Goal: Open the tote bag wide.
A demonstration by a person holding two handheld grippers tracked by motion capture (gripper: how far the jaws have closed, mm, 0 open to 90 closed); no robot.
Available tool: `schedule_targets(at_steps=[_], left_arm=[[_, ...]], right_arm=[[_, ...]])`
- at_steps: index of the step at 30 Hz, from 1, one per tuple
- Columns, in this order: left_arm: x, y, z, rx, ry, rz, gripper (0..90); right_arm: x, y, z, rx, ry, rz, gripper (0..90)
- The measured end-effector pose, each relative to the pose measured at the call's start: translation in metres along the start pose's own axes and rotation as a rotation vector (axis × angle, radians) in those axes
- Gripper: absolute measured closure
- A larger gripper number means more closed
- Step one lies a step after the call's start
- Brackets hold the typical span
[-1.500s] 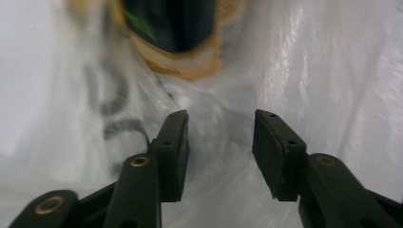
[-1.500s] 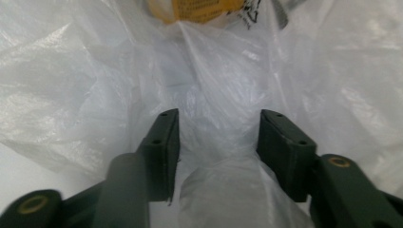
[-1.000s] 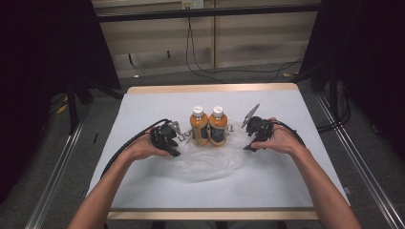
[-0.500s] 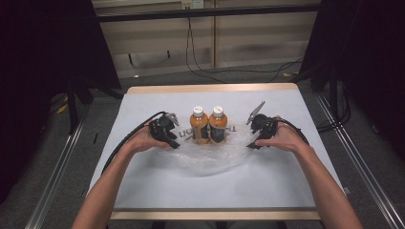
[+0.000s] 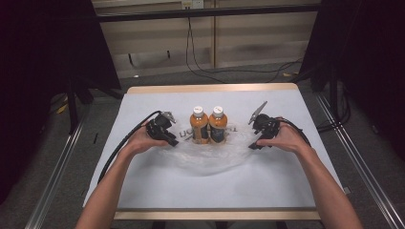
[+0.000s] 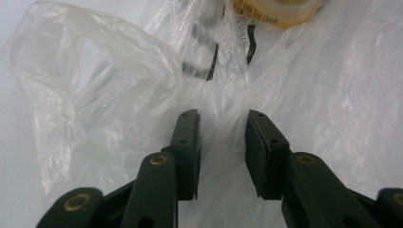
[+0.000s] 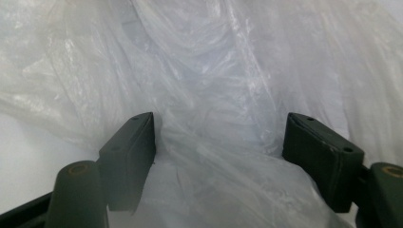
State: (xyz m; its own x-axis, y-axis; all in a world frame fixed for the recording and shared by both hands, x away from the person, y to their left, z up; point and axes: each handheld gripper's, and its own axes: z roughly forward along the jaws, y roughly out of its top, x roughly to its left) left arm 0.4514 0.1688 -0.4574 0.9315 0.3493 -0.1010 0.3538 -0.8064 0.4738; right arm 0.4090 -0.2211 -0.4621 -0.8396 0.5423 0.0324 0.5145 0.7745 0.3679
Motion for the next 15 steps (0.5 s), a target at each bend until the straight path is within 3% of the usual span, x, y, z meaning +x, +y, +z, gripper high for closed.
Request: schedule_targets(at_steps=[2, 3, 5, 7, 8, 11, 12, 13, 15], left_arm=[[-0.002, 0.003, -0.007, -0.052, 0.007, -0.003, 61.5], [-0.002, 0.003, -0.007, -0.052, 0.007, -0.003, 60.5], [-0.007, 0.007, -0.015, -0.100, 0.005, 0.004, 58.0], [-0.008, 0.008, -0.017, -0.123, 0.004, 0.009, 58.0], [-0.014, 0.011, -0.019, -0.139, 0.008, 0.013, 58.1], [-0.019, 0.013, -0.022, -0.172, 0.001, 0.015, 58.3], [-0.023, 0.013, -0.025, -0.190, 0.003, 0.013, 59.7], [-0.023, 0.013, -0.025, -0.190, 0.003, 0.013, 61.2], [-0.028, 0.011, -0.029, -0.271, 0.000, -0.017, 63.6]], right_arm=[[-0.001, 0.001, 0.000, -0.045, 0.016, 0.033, 23.7], [-0.001, 0.001, 0.000, -0.045, 0.016, 0.033, 23.7], [0.000, 0.005, -0.004, -0.108, 0.029, 0.043, 22.4], [0.000, 0.006, -0.006, -0.135, 0.035, 0.042, 22.2], [0.001, 0.009, -0.013, -0.192, 0.051, 0.058, 22.2], [0.002, 0.010, -0.018, -0.237, 0.056, 0.059, 22.1], [0.003, 0.011, -0.024, -0.286, 0.064, 0.062, 23.5], [0.003, 0.011, -0.024, -0.286, 0.064, 0.062, 23.5], [0.003, 0.011, -0.031, -0.345, 0.075, 0.065, 29.4]])
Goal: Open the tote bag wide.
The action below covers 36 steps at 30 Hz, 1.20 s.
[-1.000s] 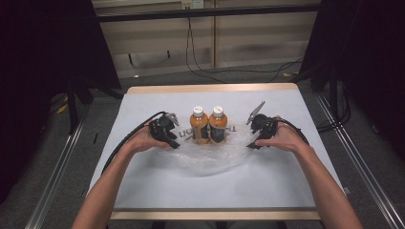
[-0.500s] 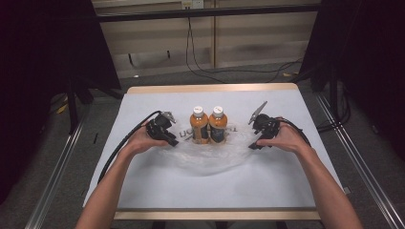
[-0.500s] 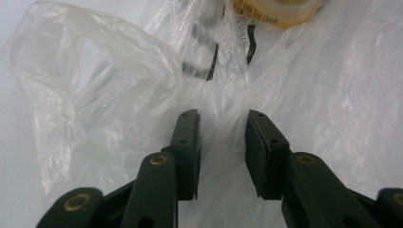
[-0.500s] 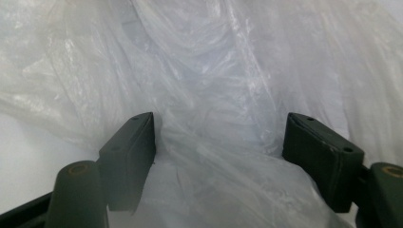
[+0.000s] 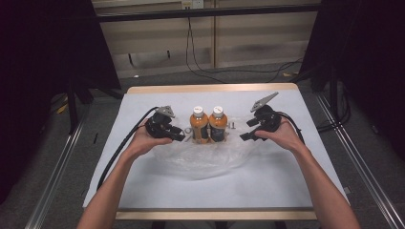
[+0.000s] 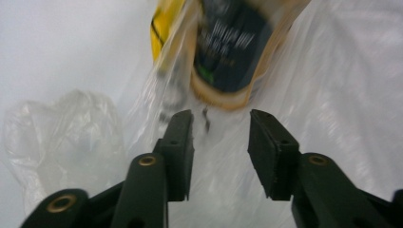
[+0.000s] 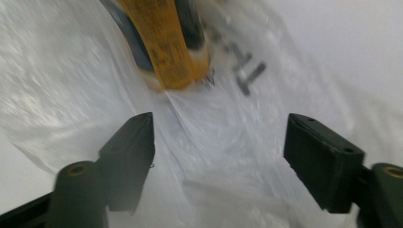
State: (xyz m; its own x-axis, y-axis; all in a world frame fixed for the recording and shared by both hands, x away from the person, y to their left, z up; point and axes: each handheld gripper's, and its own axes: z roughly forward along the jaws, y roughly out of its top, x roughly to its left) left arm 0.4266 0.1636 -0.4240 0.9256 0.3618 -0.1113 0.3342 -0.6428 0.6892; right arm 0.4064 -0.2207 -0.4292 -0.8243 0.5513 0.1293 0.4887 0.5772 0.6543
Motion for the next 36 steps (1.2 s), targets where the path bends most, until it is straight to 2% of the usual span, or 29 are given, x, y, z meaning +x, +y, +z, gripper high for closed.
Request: schedule_targets(at_steps=[1, 2, 3, 4, 5, 6, 7, 8, 10, 11, 12, 14, 15, 17, 18, 20, 21, 24, 25, 27, 28, 30, 31, 32, 33, 34, 36], left_arm=[[-0.002, -0.001, -0.001, -0.024, -0.006, -0.015, 66.3], [-0.005, -0.004, -0.003, -0.036, 0.003, -0.011, 69.6], [-0.007, -0.006, -0.003, -0.049, 0.000, -0.015, 80.6], [-0.007, -0.008, -0.002, -0.050, -0.006, -0.025, 83.8], [-0.008, -0.011, 0.000, -0.041, -0.017, -0.025, 83.8], [-0.010, -0.014, 0.004, -0.047, -0.025, -0.041, 89.4], [-0.011, -0.016, 0.007, -0.030, -0.032, -0.045, 90.0], [-0.015, -0.017, 0.013, -0.030, -0.042, -0.055, 90.0], [-0.018, -0.018, 0.018, -0.026, -0.041, -0.060, 90.0], [-0.019, -0.017, 0.023, -0.009, -0.042, -0.050, 90.0], [-0.021, -0.017, 0.025, -0.001, -0.042, -0.058, 90.0], [-0.024, -0.015, 0.031, 0.003, -0.046, -0.055, 90.0], [-0.026, -0.014, 0.032, 0.024, -0.043, -0.048, 90.0], [-0.030, -0.011, 0.036, 0.017, -0.051, -0.046, 90.0], [-0.031, -0.009, 0.036, 0.045, -0.048, -0.023, 90.0], [-0.036, -0.004, 0.036, 0.040, -0.041, -0.026, 90.0], [-0.039, 0.001, 0.035, 0.057, -0.040, -0.012, 90.0], [-0.052, 0.013, 0.037, 0.122, -0.029, 0.042, 90.0], [-0.057, 0.019, 0.039, 0.117, -0.028, 0.058, 90.0], [-0.057, 0.023, 0.042, 0.133, -0.030, 0.068, 90.0], [-0.058, 0.024, 0.046, 0.136, -0.017, 0.070, 90.0], [-0.056, 0.024, 0.056, 0.147, -0.033, 0.068, 90.0], [-0.056, 0.023, 0.059, 0.161, -0.021, 0.064, 90.0], [-0.058, 0.018, 0.067, 0.149, -0.019, 0.060, 90.0], [-0.058, 0.018, 0.067, 0.149, -0.019, 0.060, 90.0], [-0.061, 0.016, 0.069, 0.151, -0.037, 0.066, 90.0], [-0.065, 0.013, 0.073, 0.178, -0.043, 0.073, 90.0]], right_arm=[[0.001, 0.001, -0.002, -0.017, -0.001, 0.006, 37.7], [0.001, 0.002, -0.005, -0.043, -0.003, 0.005, 47.7], [0.001, 0.005, -0.006, -0.073, 0.000, 0.014, 61.3], [0.001, 0.006, -0.006, -0.077, 0.011, 0.010, 67.6], [0.001, 0.006, -0.006, -0.077, 0.011, 0.010, 67.6], [0.001, 0.007, -0.004, -0.078, 0.015, 0.012, 71.1], [0.001, 0.008, 0.000, -0.077, 0.020, 0.026, 78.7], [0.001, 0.010, 0.008, -0.063, 0.039, 0.018, 89.5], [0.001, 0.012, 0.011, -0.057, 0.040, 0.024, 90.0], [0.001, 0.015, 0.016, -0.051, 0.042, 0.028, 90.0], [0.002, 0.022, 0.026, -0.019, 0.039, 0.026, 90.0], [0.003, 0.026, 0.032, -0.001, 0.036, 0.027, 90.0], [0.004, 0.030, 0.037, 0.011, 0.041, 0.030, 90.0], [0.005, 0.039, 0.051, 0.047, 0.026, 0.030, 90.0], [0.005, 0.042, 0.056, 0.064, 0.012, 0.033, 90.0], [0.004, 0.045, 0.060, 0.072, 0.010, 0.032, 90.0], [0.002, 0.049, 0.067, 0.080, 0.005, 0.047, 90.0], [-0.002, 0.051, 0.072, 0.089, 0.010, 0.050, 90.0], [-0.003, 0.052, 0.077, 0.105, 0.008, 0.058, 90.0], [-0.003, 0.053, 0.081, 0.111, 0.011, 0.072, 90.0], [-0.003, 0.053, 0.081, 0.111, 0.011, 0.072, 90.0], [-0.006, 0.052, 0.087, 0.109, 0.017, 0.086, 90.0], [-0.006, 0.052, 0.087, 0.109, 0.017, 0.086, 90.0], [-0.008, 0.051, 0.091, 0.113, 0.018, 0.089, 90.0], [-0.008, 0.051, 0.091, 0.113, 0.018, 0.089, 90.0], [-0.009, 0.050, 0.092, 0.113, 0.017, 0.091, 90.0], [-0.012, 0.049, 0.096, 0.115, 0.008, 0.109, 90.0]])
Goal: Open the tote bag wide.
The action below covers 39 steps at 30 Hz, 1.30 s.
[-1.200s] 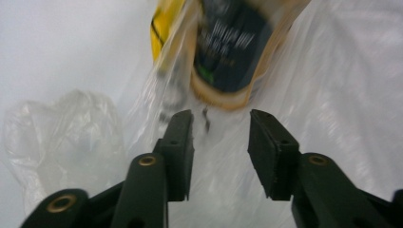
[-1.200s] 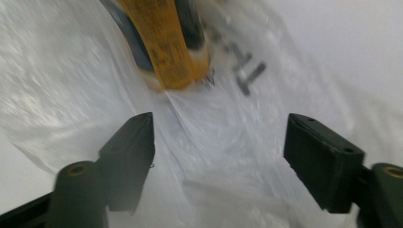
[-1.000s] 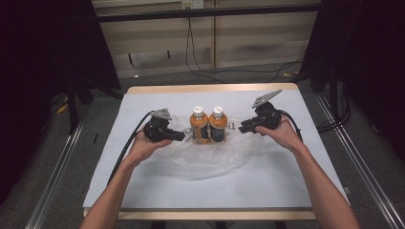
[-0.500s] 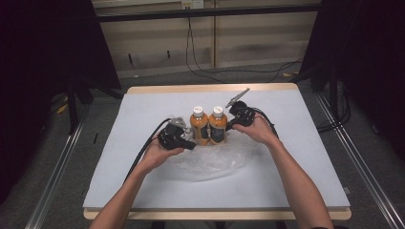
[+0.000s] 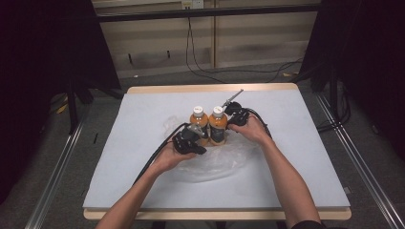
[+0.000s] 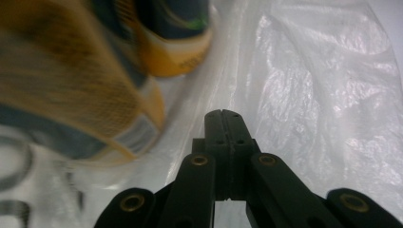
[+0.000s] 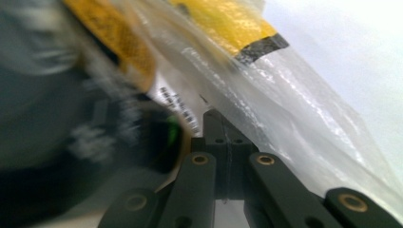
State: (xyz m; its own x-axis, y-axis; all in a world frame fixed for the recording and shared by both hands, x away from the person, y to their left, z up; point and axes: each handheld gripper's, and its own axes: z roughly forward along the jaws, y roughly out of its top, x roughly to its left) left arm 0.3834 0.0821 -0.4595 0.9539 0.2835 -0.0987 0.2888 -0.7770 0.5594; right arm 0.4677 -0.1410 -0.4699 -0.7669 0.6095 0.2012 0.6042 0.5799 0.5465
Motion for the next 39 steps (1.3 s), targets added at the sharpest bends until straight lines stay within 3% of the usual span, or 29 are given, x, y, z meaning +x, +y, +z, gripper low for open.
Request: schedule_targets(at_steps=[2, 3, 6, 7, 8, 9, 13, 15, 16, 21, 26, 27, 28, 29, 32, 34, 36, 37, 38, 39], left_arm=[[-0.007, -0.003, 0.004, 0.027, -0.018, 0.027, 90.0], [-0.009, -0.005, 0.004, 0.015, -0.029, 0.035, 90.0], [-0.015, -0.009, 0.002, 0.014, -0.047, 0.049, 90.0], [-0.021, -0.012, 0.001, 0.019, -0.072, 0.057, 90.0], [-0.021, -0.012, 0.001, 0.019, -0.072, 0.057, 90.0], [-0.028, -0.016, -0.001, 0.018, -0.090, 0.073, 90.0], [-0.038, -0.023, -0.004, 0.010, -0.105, 0.096, 90.0], [-0.039, -0.027, -0.006, 0.004, -0.135, 0.087, 90.0], [-0.039, -0.029, -0.006, -0.009, -0.127, 0.081, 90.0], [-0.043, -0.035, -0.011, 0.013, -0.149, 0.102, 90.0], [-0.049, -0.041, -0.016, 0.029, -0.196, 0.126, 90.0], [-0.051, -0.043, -0.015, 0.013, -0.188, 0.123, 90.0], [-0.051, -0.043, -0.016, 0.027, -0.200, 0.133, 90.0], [-0.054, -0.044, -0.015, 0.006, -0.176, 0.131, 90.0], [-0.059, -0.048, -0.016, -0.004, -0.189, 0.134, 90.0], [-0.064, -0.052, -0.017, -0.011, -0.214, 0.139, 90.0], [-0.066, -0.053, -0.020, 0.018, -0.253, 0.162, 90.0], [-0.069, -0.055, -0.020, 0.001, -0.228, 0.152, 90.0], [-0.068, -0.056, -0.021, 0.003, -0.243, 0.154, 90.0], [-0.067, -0.055, -0.021, 0.015, -0.228, 0.156, 90.0]], right_arm=[[-0.004, 0.000, 0.003, -0.008, -0.007, 0.025, 90.0], [-0.007, 0.002, 0.004, -0.023, -0.024, 0.056, 90.0], [-0.009, 0.004, 0.006, -0.027, -0.040, 0.061, 90.0], [-0.010, 0.008, 0.006, -0.025, -0.081, 0.072, 90.0], [-0.010, 0.008, 0.006, -0.025, -0.081, 0.072, 90.0], [-0.013, 0.012, 0.007, -0.022, -0.113, 0.071, 90.0], [-0.020, 0.017, 0.010, -0.024, -0.128, 0.105, 90.0], [-0.021, 0.018, 0.010, -0.024, -0.130, 0.114, 90.0], [-0.023, 0.019, 0.011, -0.026, -0.137, 0.123, 90.0], [-0.030, 0.022, 0.012, -0.045, -0.173, 0.159, 90.0], [-0.033, 0.025, 0.012, -0.039, -0.202, 0.164, 90.0], [-0.034, 0.026, 0.012, -0.031, -0.212, 0.157, 90.0], [-0.034, 0.027, 0.013, -0.028, -0.226, 0.159, 90.0], [-0.035, 0.028, 0.013, -0.026, -0.235, 0.158, 90.0], [-0.036, 0.031, 0.014, -0.013, -0.260, 0.165, 90.0], [-0.038, 0.032, 0.014, -0.011, -0.268, 0.162, 90.0], [-0.039, 0.032, 0.015, -0.018, -0.272, 0.172, 90.0], [-0.040, 0.033, 0.014, -0.018, -0.277, 0.171, 90.0], [-0.040, 0.034, 0.014, -0.010, -0.292, 0.176, 90.0], [-0.040, 0.034, 0.015, -0.007, -0.296, 0.181, 90.0]])
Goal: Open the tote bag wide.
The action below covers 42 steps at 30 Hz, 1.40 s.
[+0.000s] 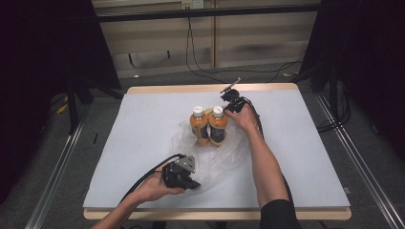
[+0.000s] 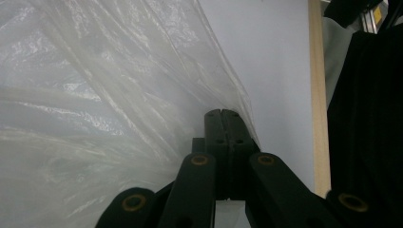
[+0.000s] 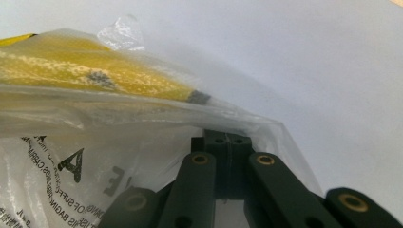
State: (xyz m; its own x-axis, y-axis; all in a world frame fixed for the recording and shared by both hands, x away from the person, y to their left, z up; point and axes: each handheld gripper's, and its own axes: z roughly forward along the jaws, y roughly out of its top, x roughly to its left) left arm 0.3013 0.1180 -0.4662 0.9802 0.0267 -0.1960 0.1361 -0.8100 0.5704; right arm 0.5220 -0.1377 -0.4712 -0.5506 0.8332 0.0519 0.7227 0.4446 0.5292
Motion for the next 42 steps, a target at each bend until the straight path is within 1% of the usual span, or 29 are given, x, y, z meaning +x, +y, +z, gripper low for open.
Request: schedule_targets(at_steps=[1, 3, 4, 5, 6, 7, 8, 9, 10, 11, 12, 14, 15, 16, 17, 18, 19, 20, 21, 22, 23, 25, 26, 28, 30, 33, 34, 38, 42], left_arm=[[0.000, -0.001, 0.001, -0.015, -0.004, -0.003, 90.0], [0.001, 0.000, 0.000, -0.007, -0.024, 0.012, 90.0], [0.000, -0.001, 0.000, -0.024, -0.023, 0.001, 90.0], [0.000, -0.002, -0.001, -0.032, -0.010, -0.003, 90.0], [0.002, -0.004, -0.002, -0.092, -0.020, -0.021, 90.0], [0.005, -0.003, -0.007, -0.128, -0.013, -0.028, 90.0], [0.005, -0.003, -0.007, -0.128, -0.013, -0.028, 90.0], [0.007, -0.003, -0.012, -0.148, -0.007, -0.038, 90.0], [0.012, -0.001, -0.025, -0.215, 0.008, -0.048, 90.0], [0.012, -0.001, -0.025, -0.215, 0.008, -0.048, 90.0], [0.014, 0.002, -0.034, -0.241, 0.021, -0.048, 90.0], [0.017, 0.006, -0.048, -0.259, 0.064, -0.035, 90.0], [0.019, 0.007, -0.051, -0.288, 0.074, -0.051, 90.0], [0.025, 0.007, -0.056, -0.317, 0.105, -0.062, 90.0], [0.030, 0.007, -0.059, -0.311, 0.124, -0.072, 90.0], [0.037, 0.006, -0.060, -0.318, 0.156, -0.095, 90.0], [0.047, 0.003, -0.060, -0.304, 0.197, -0.119, 90.0], [0.061, -0.001, -0.055, -0.287, 0.215, -0.165, 90.0], [0.061, -0.001, -0.055, -0.287, 0.215, -0.165, 90.0], [0.068, -0.003, -0.051, -0.253, 0.235, -0.193, 90.0], [0.077, -0.007, -0.045, -0.221, 0.255, -0.200, 90.0], [0.090, -0.012, -0.037, -0.212, 0.262, -0.249, 90.0], [0.098, -0.016, -0.031, -0.189, 0.289, -0.266, 90.0], [0.102, -0.017, -0.027, -0.177, 0.296, -0.278, 90.0], [0.107, -0.018, -0.024, -0.190, 0.302, -0.290, 90.0], [0.112, -0.021, -0.024, -0.221, 0.315, -0.319, 90.0], [0.114, -0.022, -0.026, -0.216, 0.346, -0.330, 90.0], [0.124, -0.034, -0.035, -0.240, 0.364, -0.377, 90.0], [0.126, -0.037, -0.037, -0.245, 0.378, -0.389, 90.0]], right_arm=[[0.000, 0.000, 0.000, -0.002, -0.008, -0.003, 90.0], [0.001, 0.001, 0.000, 0.003, -0.013, 0.005, 90.0], [0.000, 0.001, 0.000, -0.001, -0.010, 0.000, 90.0], [-0.001, -0.001, -0.001, -0.010, 0.030, -0.004, 90.0], [-0.001, -0.002, -0.001, -0.020, 0.054, -0.008, 90.0], [-0.001, -0.005, -0.006, -0.037, 0.090, -0.016, 90.0], [-0.001, -0.005, -0.006, -0.037, 0.090, -0.016, 90.0], [-0.001, -0.006, -0.009, -0.047, 0.104, -0.012, 90.0], [-0.001, -0.010, -0.021, -0.096, 0.129, -0.020, 90.0], [-0.001, -0.010, -0.021, -0.096, 0.129, -0.020, 90.0], [0.000, -0.011, -0.026, -0.108, 0.138, -0.020, 90.0], [0.001, -0.015, -0.039, -0.152, 0.157, -0.039, 90.0], [0.003, -0.018, -0.047, -0.176, 0.171, -0.037, 90.0], [0.004, -0.021, -0.053, -0.188, 0.181, -0.041, 90.0], [0.008, -0.030, -0.065, -0.206, 0.197, -0.057, 90.0], [0.008, -0.030, -0.065, -0.206, 0.197, -0.057, 90.0], [0.010, -0.036, -0.070, -0.214, 0.192, -0.066, 90.0], [0.014, -0.054, -0.077, -0.218, 0.209, -0.073, 90.0], [0.014, -0.061, -0.077, -0.221, 0.212, -0.069, 90.0], [0.014, -0.061, -0.077, -0.221, 0.212, -0.069, 90.0], [0.015, -0.079, -0.075, -0.202, 0.209, -0.072, 90.0], [0.015, -0.085, -0.074, -0.194, 0.210, -0.074, 90.0], [0.016, -0.097, -0.072, -0.191, 0.219, -0.077, 90.0], [0.016, -0.100, -0.072, -0.189, 0.215, -0.075, 90.0], [0.014, -0.109, -0.067, -0.171, 0.219, -0.077, 90.0], [0.013, -0.112, -0.066, -0.173, 0.220, -0.078, 90.0], [0.013, -0.114, -0.066, -0.166, 0.218, -0.076, 90.0], [0.011, -0.124, -0.066, -0.153, 0.208, -0.079, 90.0], [0.011, -0.127, -0.068, -0.148, 0.199, -0.082, 90.0]])
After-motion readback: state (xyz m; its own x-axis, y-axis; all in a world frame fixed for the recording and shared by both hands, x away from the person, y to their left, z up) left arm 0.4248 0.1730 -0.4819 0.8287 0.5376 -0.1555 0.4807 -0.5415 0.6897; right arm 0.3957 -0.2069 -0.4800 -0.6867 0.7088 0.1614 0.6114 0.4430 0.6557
